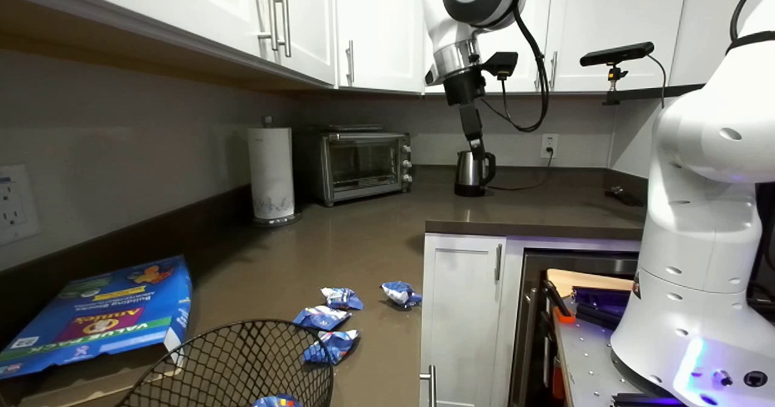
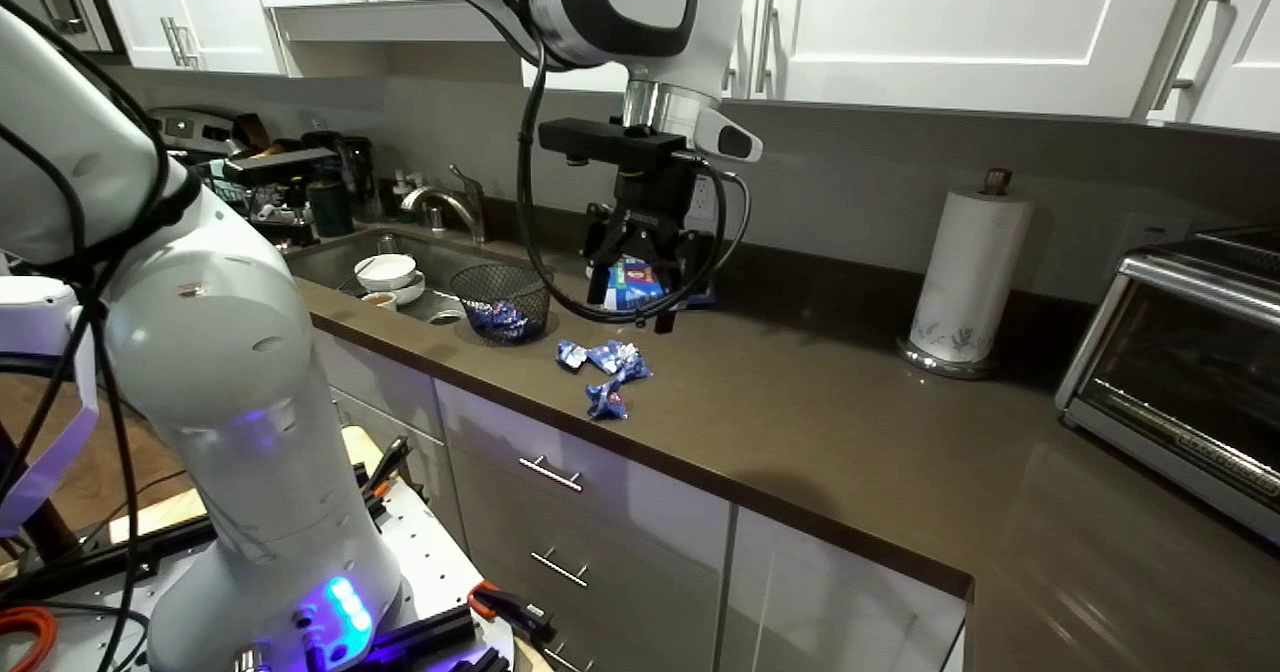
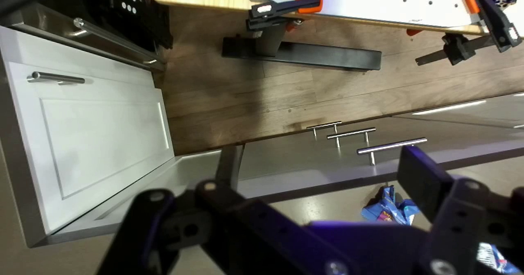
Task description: Remove one blue sachet from the black basket and put it on the right side of the countertop
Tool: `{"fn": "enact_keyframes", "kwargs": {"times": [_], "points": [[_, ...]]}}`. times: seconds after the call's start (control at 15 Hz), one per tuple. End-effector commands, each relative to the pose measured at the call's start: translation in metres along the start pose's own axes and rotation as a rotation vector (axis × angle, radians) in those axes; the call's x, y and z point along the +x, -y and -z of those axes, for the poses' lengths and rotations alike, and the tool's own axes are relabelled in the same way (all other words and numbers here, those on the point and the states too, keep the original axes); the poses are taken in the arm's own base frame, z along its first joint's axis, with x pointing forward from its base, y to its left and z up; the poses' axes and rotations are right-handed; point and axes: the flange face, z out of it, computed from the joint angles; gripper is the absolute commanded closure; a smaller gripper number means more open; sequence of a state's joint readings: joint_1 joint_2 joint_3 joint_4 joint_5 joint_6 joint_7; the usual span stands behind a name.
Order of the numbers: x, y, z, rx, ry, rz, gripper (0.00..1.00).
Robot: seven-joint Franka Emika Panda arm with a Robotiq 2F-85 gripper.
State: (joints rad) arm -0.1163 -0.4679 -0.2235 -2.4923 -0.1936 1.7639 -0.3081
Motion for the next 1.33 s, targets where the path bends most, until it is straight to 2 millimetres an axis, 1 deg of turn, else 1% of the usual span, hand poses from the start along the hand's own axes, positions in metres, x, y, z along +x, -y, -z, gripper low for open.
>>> {"fn": "enact_keyframes", "kwargs": {"times": [0.0, 0.07, 0.13, 0.27, 0.53, 0.73, 0.93, 1.27], "points": [[0.001, 0.003, -0.001, 0.001, -0.004, 0.003, 0.00], [0.002, 0.014, -0.002, -0.005, -0.029, 0.019, 0.00], [0.003, 0.019, -0.001, -0.013, -0.044, 0.023, 0.00], [0.006, 0.035, 0.002, -0.016, -0.081, 0.045, 0.00], [0.018, 0.081, 0.008, -0.024, -0.164, 0.120, 0.00], [0.029, 0.124, 0.011, -0.011, -0.222, 0.189, 0.00], [0.040, 0.157, 0.017, 0.016, -0.252, 0.249, 0.00], [0.044, 0.206, 0.029, 0.077, -0.278, 0.297, 0.00]]}}
